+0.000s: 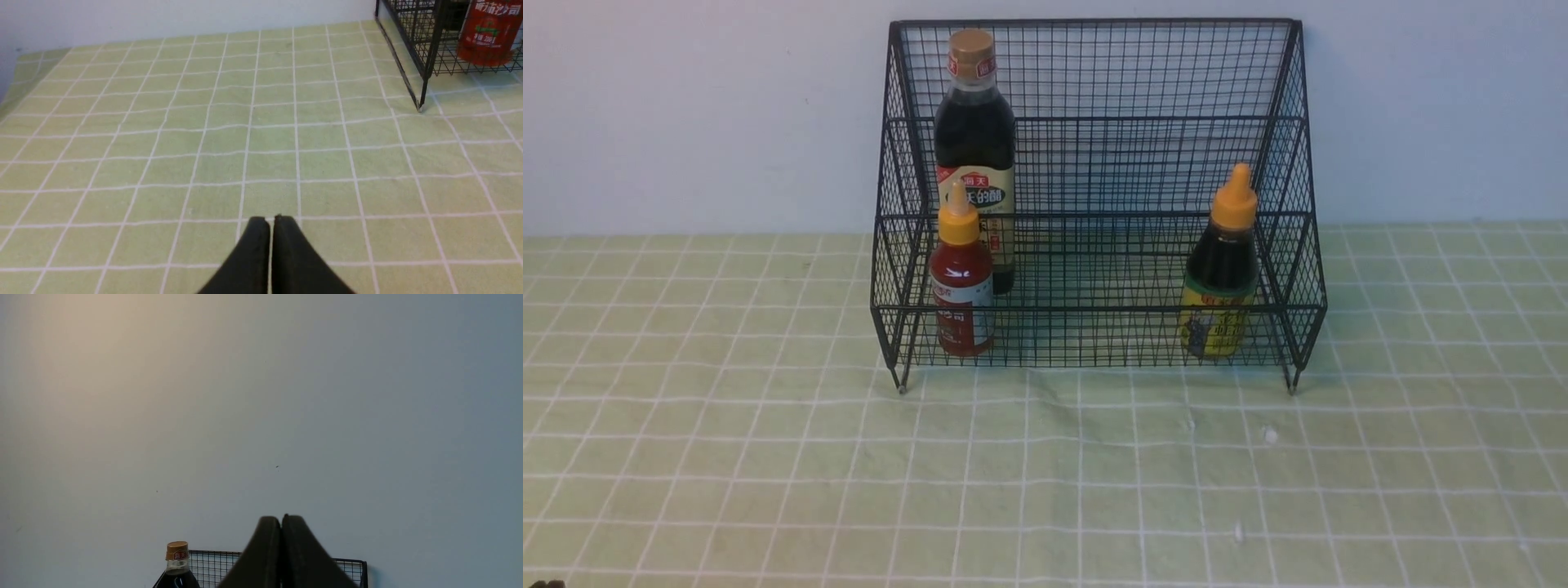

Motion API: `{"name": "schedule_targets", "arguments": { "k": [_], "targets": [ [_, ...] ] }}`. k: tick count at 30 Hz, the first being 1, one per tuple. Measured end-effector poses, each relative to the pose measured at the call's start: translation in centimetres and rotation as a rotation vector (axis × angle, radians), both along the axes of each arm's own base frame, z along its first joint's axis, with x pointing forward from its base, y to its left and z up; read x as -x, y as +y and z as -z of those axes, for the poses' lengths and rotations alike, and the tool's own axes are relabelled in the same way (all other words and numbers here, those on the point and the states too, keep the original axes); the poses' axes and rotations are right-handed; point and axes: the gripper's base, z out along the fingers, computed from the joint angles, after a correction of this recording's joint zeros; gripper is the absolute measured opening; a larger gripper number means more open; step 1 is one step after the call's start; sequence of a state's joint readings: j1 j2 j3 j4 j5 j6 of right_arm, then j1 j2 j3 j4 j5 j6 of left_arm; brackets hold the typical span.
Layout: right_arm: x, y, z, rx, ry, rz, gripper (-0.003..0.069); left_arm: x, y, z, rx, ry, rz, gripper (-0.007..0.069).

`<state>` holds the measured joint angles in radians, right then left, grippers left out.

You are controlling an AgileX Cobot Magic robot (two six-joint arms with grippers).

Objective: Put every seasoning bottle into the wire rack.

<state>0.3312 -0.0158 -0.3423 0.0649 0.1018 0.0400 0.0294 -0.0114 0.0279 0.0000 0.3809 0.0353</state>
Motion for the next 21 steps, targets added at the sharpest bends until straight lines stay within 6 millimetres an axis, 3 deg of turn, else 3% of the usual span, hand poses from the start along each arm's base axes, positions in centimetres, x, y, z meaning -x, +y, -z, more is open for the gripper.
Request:
{"name": "schedule_targets", "arguments": {
  "k": [21],
  "targets": [
    [0.0, 0.0, 0.0, 0.0, 0.0, 0.0, -0.0015, 0.01, -0.42, 0.02, 0.003, 0.002, 0.079, -0.0006]
  ]
}}
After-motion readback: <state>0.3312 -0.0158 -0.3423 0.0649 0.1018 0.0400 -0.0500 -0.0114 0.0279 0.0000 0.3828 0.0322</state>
